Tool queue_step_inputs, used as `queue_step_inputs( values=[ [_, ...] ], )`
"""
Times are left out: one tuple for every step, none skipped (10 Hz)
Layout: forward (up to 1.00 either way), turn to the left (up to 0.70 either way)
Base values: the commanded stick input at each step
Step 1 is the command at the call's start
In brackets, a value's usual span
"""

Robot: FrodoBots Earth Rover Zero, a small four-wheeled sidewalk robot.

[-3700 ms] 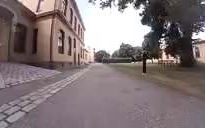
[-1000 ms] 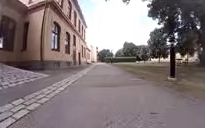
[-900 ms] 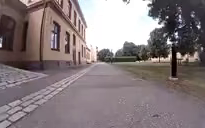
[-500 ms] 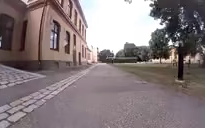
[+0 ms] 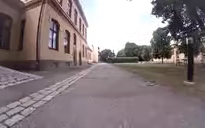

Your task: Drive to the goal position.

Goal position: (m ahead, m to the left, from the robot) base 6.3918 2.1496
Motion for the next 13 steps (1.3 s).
queue_step_inputs(
  values=[
    [0.85, 0.01],
    [0.85, -0.16],
    [0.85, -0.33],
    [0.85, -0.14],
    [0.85, 0.01],
    [0.85, 0.01],
    [0.85, 0.01],
    [0.85, 0.01],
    [0.85, 0.01],
    [0.85, 0.01],
    [0.85, 0.01],
    [0.85, 0.01],
    [0.85, 0.01]
  ],
)
